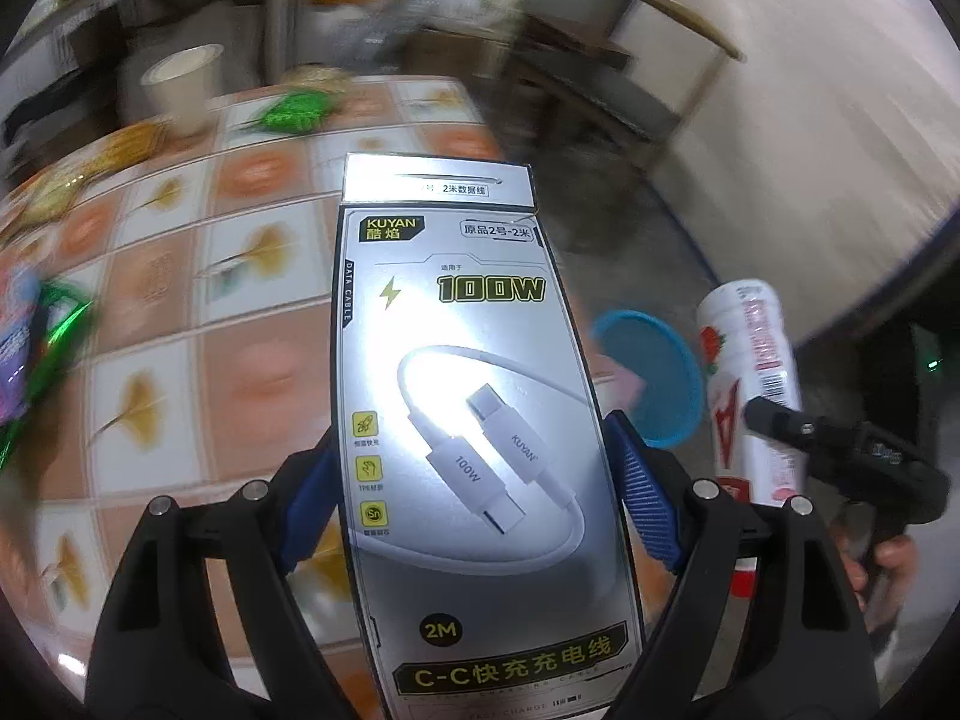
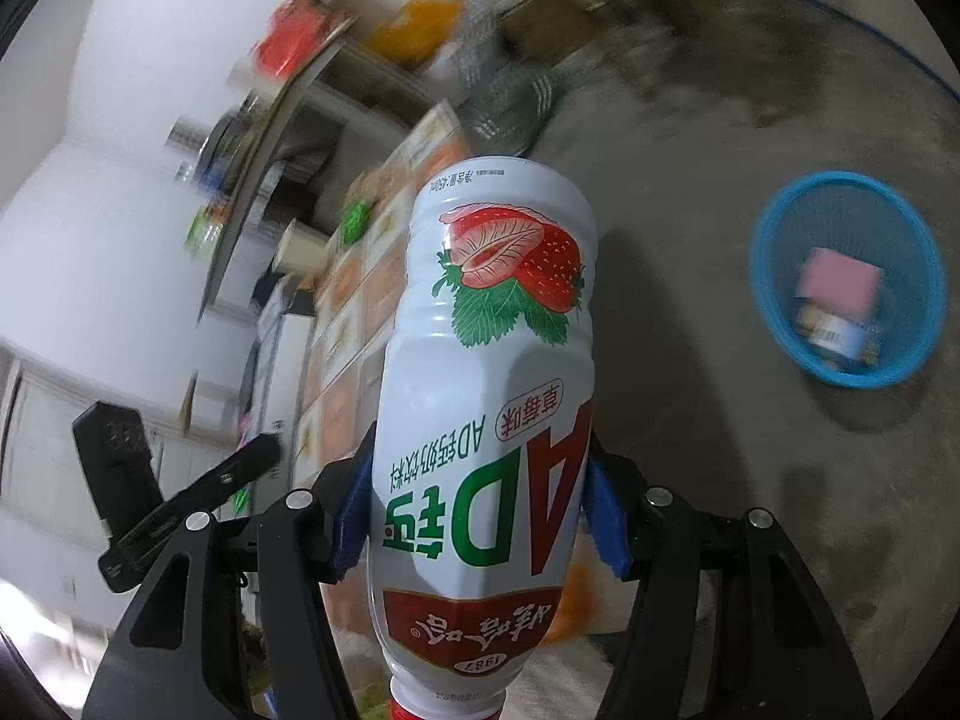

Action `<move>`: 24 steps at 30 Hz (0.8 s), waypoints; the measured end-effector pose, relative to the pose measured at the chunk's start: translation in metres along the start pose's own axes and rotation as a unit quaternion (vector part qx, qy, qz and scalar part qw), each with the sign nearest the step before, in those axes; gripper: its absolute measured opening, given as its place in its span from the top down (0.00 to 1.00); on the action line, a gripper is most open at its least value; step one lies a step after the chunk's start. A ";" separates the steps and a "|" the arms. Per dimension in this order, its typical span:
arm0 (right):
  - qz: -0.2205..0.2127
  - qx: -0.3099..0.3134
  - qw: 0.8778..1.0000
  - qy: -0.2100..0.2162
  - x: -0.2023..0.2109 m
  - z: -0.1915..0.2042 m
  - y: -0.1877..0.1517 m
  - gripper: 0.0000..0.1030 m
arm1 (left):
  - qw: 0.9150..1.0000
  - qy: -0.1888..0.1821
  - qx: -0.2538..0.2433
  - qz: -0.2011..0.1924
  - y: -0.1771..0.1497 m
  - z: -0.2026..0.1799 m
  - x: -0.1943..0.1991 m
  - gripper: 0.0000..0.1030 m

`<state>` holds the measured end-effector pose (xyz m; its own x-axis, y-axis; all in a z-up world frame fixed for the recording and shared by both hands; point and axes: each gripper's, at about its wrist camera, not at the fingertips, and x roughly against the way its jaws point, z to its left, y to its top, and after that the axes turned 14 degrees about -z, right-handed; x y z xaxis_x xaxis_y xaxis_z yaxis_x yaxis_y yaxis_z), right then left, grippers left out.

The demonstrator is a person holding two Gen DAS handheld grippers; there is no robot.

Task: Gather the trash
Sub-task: 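Carry the cable box and bottle over the blue wastebasket and release both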

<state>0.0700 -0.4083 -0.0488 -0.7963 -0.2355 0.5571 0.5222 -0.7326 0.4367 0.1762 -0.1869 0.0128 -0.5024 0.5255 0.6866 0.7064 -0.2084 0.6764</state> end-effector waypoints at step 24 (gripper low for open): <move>-0.058 -0.280 0.951 -0.121 -0.004 -0.247 0.065 0.23 | 0.982 -0.082 0.003 0.168 0.023 -0.190 -0.258 0.11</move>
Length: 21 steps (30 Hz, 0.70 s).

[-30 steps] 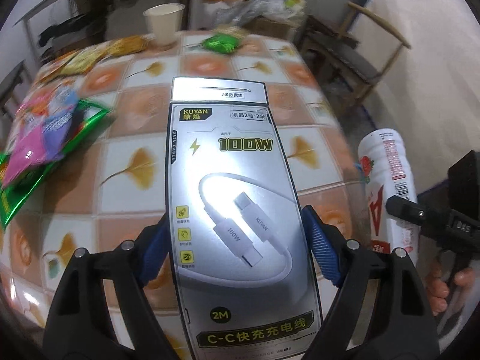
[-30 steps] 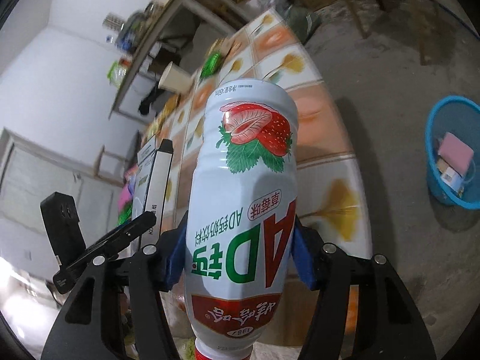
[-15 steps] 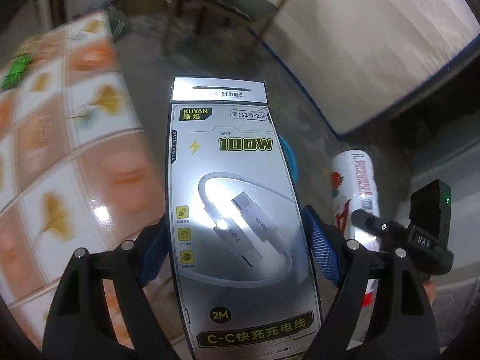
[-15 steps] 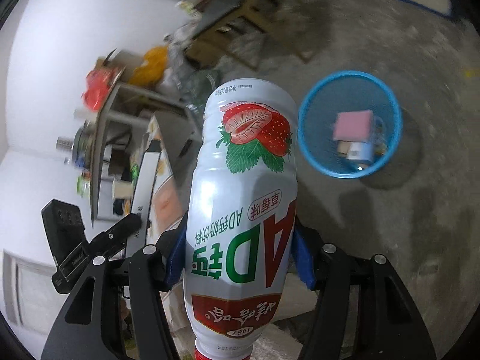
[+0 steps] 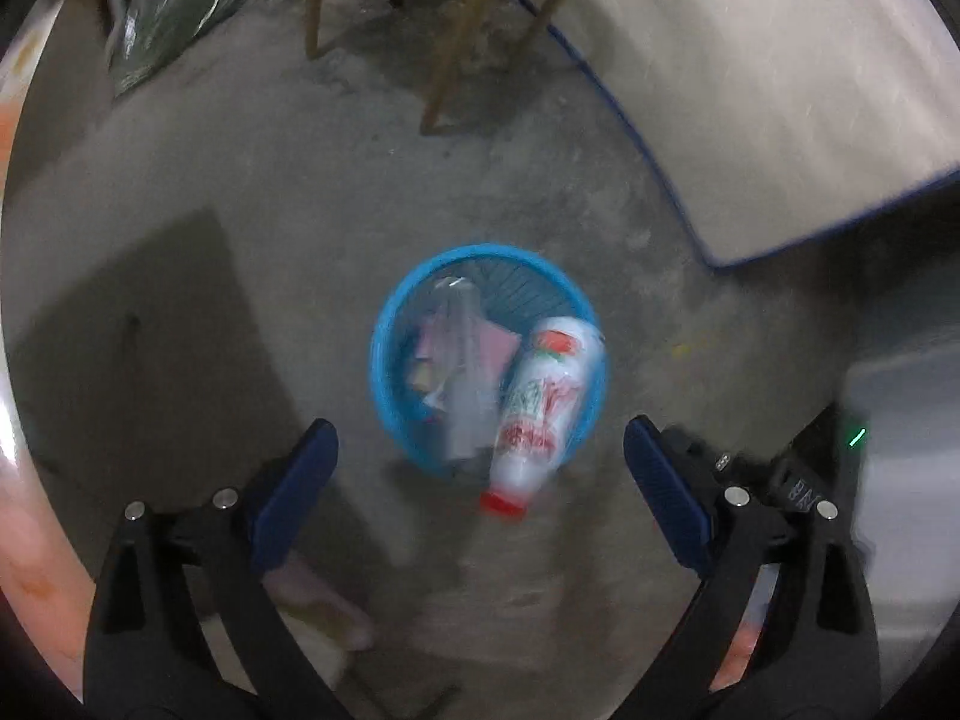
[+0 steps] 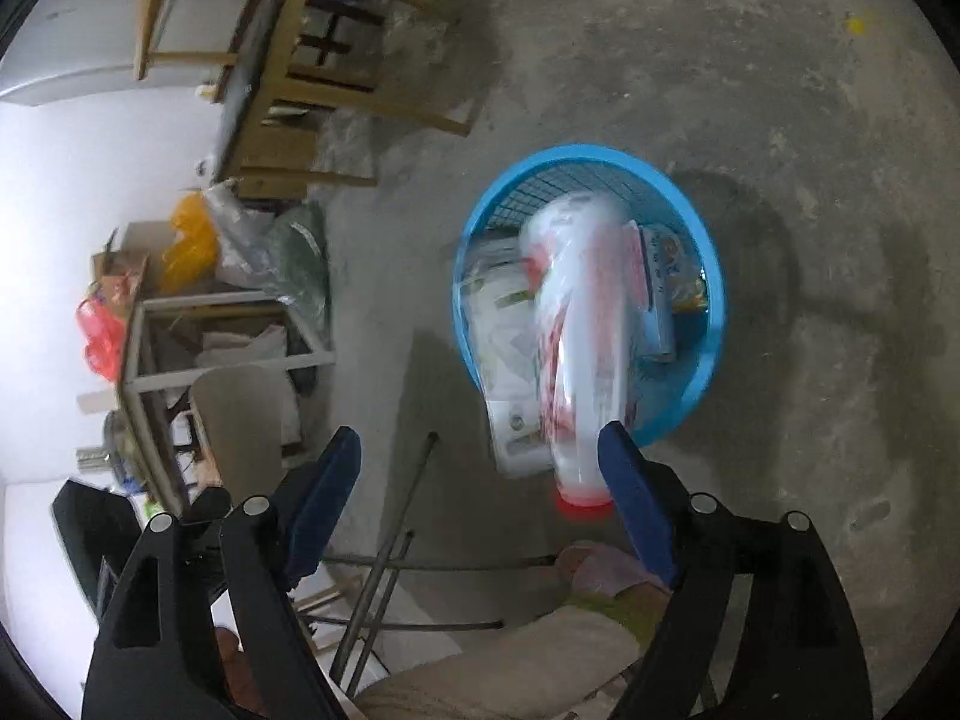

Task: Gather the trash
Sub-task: 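Carry the cable box and bottle over the blue wastebasket and release both, then move both grippers back over the table toward the snack bags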

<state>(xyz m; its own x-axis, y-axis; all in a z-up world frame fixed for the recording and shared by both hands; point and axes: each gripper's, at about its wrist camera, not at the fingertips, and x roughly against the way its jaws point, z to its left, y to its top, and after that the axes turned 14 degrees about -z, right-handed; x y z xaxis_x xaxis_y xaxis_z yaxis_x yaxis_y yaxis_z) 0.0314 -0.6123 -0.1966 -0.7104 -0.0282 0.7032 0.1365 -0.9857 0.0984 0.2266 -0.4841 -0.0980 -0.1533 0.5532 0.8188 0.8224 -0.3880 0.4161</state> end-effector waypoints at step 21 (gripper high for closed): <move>-0.008 0.090 0.996 -0.004 0.085 0.014 -0.082 0.23 | 0.987 -0.048 -0.009 -0.150 -0.088 0.081 0.200 0.11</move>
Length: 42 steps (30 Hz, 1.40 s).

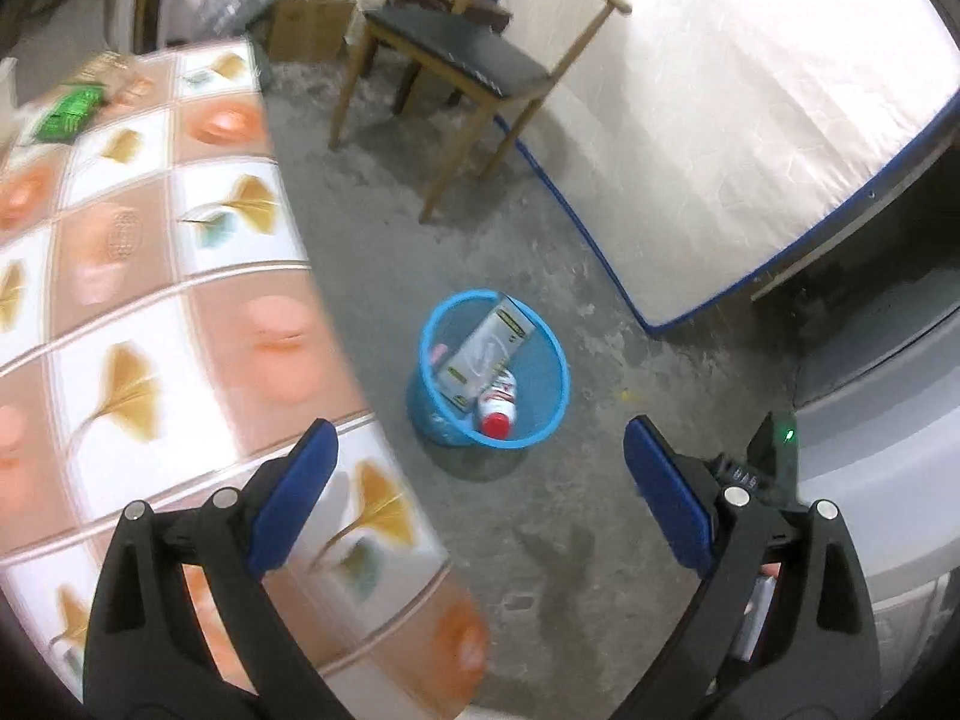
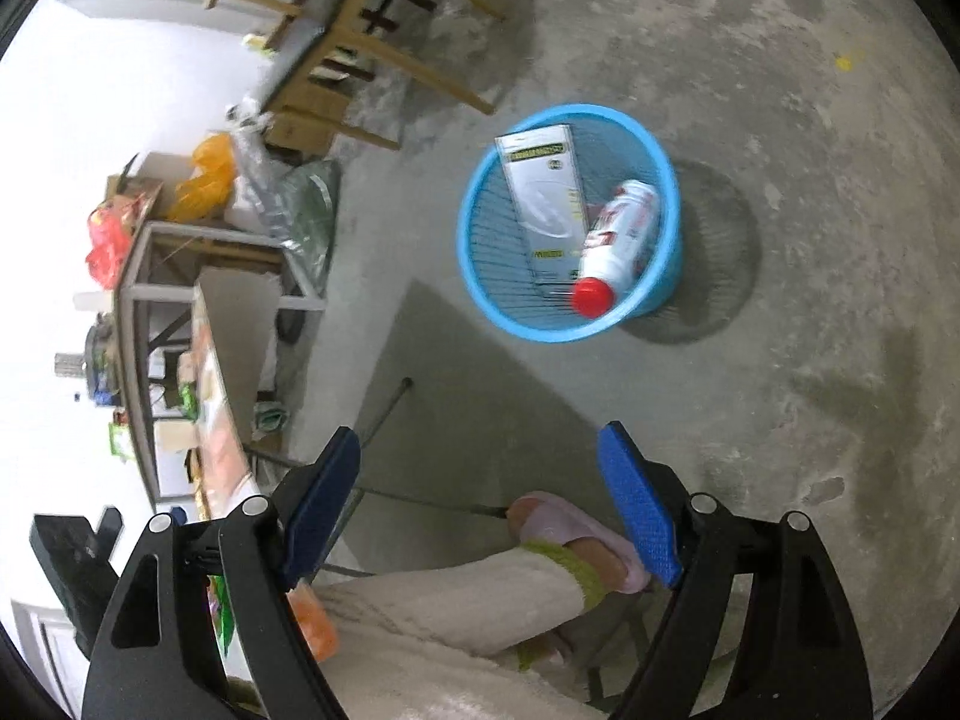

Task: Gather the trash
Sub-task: 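Move both grippers back over the table toward the snack bags, then grasp the pink snack bag with the left gripper while the right grasps the green bag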

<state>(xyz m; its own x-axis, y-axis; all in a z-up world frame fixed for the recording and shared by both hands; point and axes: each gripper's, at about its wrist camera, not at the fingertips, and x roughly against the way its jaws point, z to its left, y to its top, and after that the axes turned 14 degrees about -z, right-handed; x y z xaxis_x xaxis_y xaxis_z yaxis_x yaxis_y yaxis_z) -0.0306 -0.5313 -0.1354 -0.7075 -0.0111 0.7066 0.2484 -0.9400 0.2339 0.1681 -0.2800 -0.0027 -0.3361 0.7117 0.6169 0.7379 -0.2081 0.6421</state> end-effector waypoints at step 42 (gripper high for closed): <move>0.270 0.476 0.811 0.205 -0.185 0.562 -0.380 0.19 | 0.834 0.246 0.396 -0.296 -0.125 0.387 0.338 0.47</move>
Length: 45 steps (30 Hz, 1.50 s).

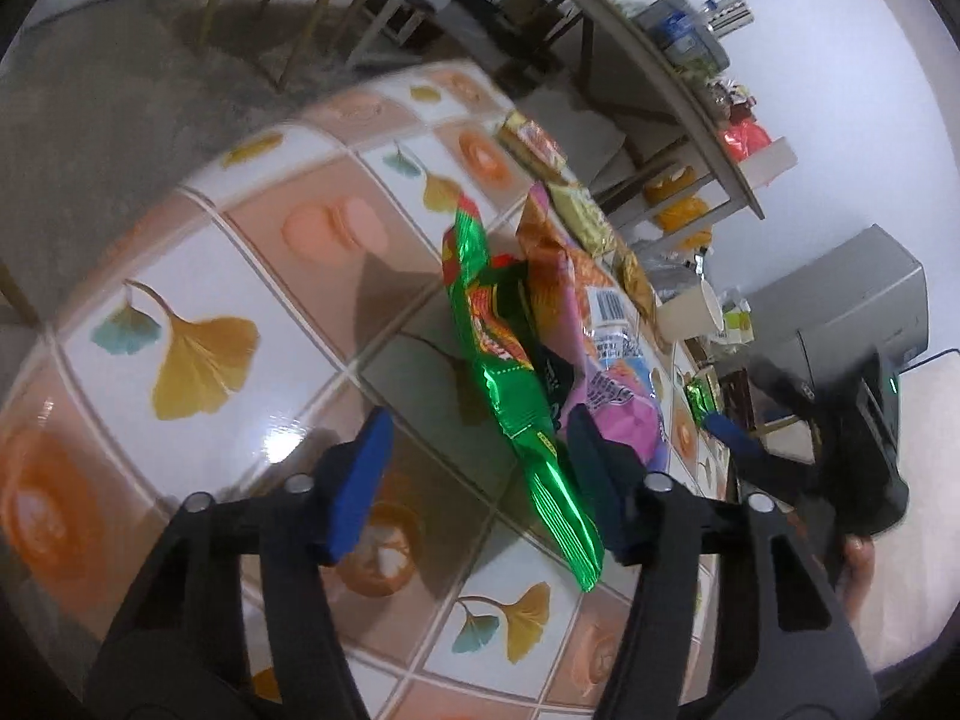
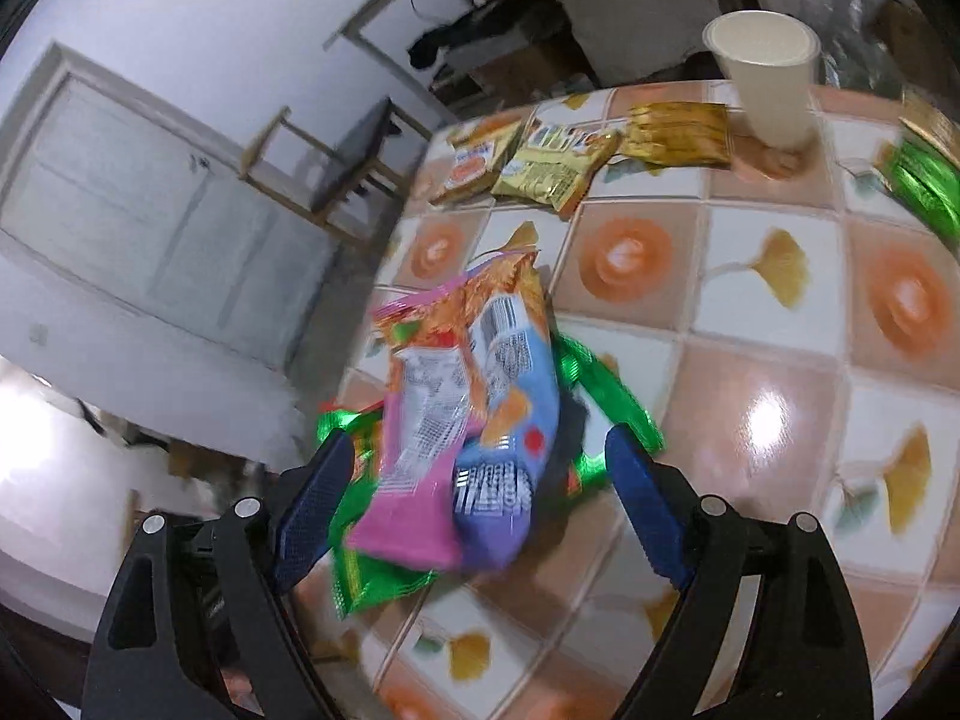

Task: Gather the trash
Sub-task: 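Grasp the pink snack bag with the left gripper while the right grasps the green bag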

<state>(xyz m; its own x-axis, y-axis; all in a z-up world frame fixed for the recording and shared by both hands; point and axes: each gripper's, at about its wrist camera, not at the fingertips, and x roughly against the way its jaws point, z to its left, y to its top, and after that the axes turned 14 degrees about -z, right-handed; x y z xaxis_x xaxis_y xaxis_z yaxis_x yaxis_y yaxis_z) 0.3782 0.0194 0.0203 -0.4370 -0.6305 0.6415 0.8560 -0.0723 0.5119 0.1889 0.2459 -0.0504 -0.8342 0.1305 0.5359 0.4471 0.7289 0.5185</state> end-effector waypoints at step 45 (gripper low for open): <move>0.023 -0.124 0.992 0.031 0.118 -0.075 -0.167 0.81 | 0.968 -0.101 -0.159 0.163 -0.113 -0.079 0.025 0.59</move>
<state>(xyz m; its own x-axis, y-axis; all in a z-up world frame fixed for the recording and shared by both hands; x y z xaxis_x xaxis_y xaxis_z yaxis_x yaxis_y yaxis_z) 0.2046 -0.1003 -0.0323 -0.3844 -0.6833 0.6207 0.9196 -0.2249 0.3219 0.1433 0.1133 -0.0429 -0.6633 0.4712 0.5814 0.7478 0.3872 0.5394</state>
